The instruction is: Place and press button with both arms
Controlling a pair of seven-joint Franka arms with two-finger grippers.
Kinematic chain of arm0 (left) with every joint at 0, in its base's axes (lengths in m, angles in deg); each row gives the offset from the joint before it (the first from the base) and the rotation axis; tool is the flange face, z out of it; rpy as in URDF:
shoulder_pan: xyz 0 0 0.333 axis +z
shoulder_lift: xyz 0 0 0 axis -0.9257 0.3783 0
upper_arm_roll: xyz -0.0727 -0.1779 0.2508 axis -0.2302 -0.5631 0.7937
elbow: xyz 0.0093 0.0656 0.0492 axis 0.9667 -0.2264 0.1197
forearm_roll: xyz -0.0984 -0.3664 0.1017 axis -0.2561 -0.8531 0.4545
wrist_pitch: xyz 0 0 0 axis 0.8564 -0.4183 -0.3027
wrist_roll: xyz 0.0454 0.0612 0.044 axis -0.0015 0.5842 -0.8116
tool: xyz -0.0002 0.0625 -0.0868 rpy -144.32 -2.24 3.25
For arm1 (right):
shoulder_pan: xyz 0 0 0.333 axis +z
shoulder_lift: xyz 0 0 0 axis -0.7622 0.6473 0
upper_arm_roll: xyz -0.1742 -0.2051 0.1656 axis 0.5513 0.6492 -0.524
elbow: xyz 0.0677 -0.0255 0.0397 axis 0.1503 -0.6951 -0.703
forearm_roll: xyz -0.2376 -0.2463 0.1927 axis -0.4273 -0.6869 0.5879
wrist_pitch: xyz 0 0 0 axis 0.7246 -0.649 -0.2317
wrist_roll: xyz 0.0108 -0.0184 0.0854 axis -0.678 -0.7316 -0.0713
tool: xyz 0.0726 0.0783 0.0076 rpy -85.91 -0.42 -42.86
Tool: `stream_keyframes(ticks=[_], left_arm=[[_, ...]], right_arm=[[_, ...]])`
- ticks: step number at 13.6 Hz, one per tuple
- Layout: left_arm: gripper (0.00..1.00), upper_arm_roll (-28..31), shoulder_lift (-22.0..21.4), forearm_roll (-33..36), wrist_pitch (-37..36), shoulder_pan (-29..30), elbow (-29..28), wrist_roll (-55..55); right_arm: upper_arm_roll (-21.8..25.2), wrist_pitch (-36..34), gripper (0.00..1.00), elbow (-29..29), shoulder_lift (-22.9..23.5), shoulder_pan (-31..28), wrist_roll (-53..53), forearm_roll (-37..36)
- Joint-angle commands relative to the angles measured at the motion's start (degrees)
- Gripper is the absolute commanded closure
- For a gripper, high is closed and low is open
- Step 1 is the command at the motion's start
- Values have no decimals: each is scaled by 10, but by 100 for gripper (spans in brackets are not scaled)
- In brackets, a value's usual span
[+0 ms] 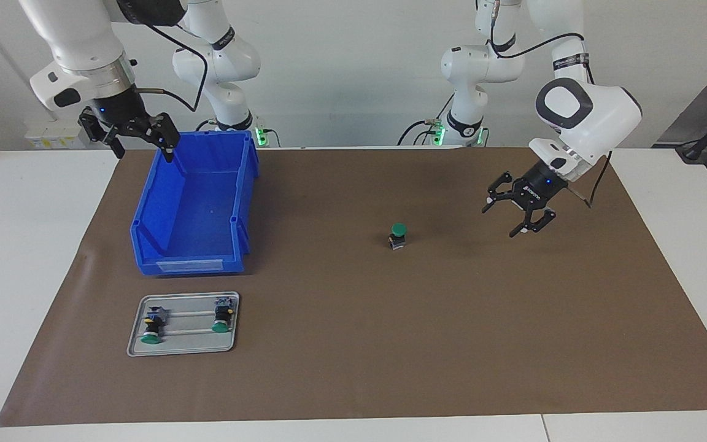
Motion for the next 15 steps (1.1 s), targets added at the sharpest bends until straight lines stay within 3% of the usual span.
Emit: stream_keyframes(ticks=[1, 4, 5, 6, 8, 9, 10, 15], left_arm=[[9, -9, -17, 111, -4, -10, 26, -147], [10, -30, -14, 154, -6, -43, 41, -290], [16, -32, -14, 173, -7, -57, 41, -335], [26, -35, -14, 206, -8, -72, 41, -388], [58, -38, -13, 289, -32, -110, 45, -480], [81, -38, -8, 298, -51, -124, 52, -516], [97, -40, -4, 300, -59, -136, 54, -547], [100, -41, 35, 333, -44, -215, 58, -719]], right_arm=[[-1, -5, 0, -6, -10, -3, 14, 9], [-1, -5, 0, -7, -10, -4, 14, 9], [-1, -5, 0, -7, -10, -3, 14, 9], [-1, -5, 0, -6, -10, -3, 14, 9], [-1, -5, 0, -7, -10, -4, 14, 9], [-1, -5, 0, -7, -10, -3, 13, 9], [-1, -5, 0, -7, -9, -3, 14, 8], [-1, -5, 0, -7, -10, -3, 14, 9]])
